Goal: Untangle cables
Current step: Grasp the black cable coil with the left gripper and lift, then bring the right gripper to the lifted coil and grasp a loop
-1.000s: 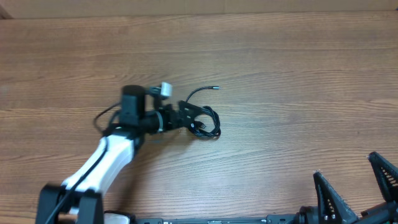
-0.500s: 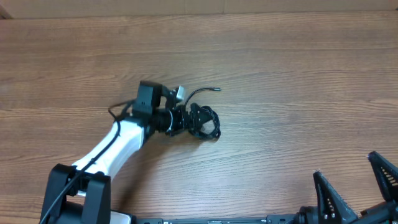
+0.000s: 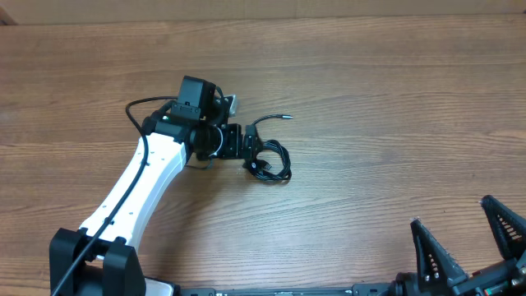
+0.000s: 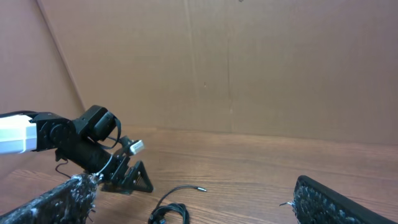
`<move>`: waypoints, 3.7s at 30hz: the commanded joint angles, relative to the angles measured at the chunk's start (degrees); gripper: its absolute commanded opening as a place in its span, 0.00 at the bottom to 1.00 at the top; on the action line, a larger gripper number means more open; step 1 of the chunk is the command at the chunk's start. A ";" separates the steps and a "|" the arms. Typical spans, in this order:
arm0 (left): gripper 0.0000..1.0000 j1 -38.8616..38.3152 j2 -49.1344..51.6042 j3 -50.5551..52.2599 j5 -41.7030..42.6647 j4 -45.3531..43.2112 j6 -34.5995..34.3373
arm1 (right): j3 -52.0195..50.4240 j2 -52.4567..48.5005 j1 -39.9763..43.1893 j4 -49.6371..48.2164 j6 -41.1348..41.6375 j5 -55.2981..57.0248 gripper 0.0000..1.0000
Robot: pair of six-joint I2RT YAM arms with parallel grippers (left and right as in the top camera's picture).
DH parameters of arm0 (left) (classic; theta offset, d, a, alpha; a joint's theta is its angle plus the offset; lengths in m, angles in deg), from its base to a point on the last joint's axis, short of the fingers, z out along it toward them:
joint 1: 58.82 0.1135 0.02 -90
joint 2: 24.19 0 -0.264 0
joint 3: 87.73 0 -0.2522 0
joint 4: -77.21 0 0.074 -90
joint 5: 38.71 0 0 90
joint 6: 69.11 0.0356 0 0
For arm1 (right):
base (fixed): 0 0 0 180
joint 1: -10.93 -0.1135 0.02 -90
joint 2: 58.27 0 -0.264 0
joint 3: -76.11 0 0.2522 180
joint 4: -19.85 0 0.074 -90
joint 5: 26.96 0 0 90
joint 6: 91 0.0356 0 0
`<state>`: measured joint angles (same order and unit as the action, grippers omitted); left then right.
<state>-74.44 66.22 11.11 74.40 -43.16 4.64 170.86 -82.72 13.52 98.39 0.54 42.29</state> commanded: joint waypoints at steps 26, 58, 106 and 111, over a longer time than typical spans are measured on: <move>0.78 -4.28 0.61 14.03 -11.47 -15.32 -5.70 | -0.09 -0.48 0.04 1.46 0.09 -2.47 1.00; 0.04 -6.97 11.78 6.88 4.66 -25.38 -12.68 | -0.20 -0.50 0.04 1.33 0.09 -2.03 1.00; 0.04 -6.86 10.91 -44.96 6.43 48.37 -5.38 | -11.28 -45.92 -29.64 -3.63 -32.87 -24.04 0.26; 0.04 -6.86 10.78 -44.96 7.13 50.75 -5.16 | -11.28 -45.92 -30.99 -6.23 -32.65 -24.04 0.34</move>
<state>-81.56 78.09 -32.26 78.12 6.82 -0.17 159.78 -128.80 -16.99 92.92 -31.57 16.91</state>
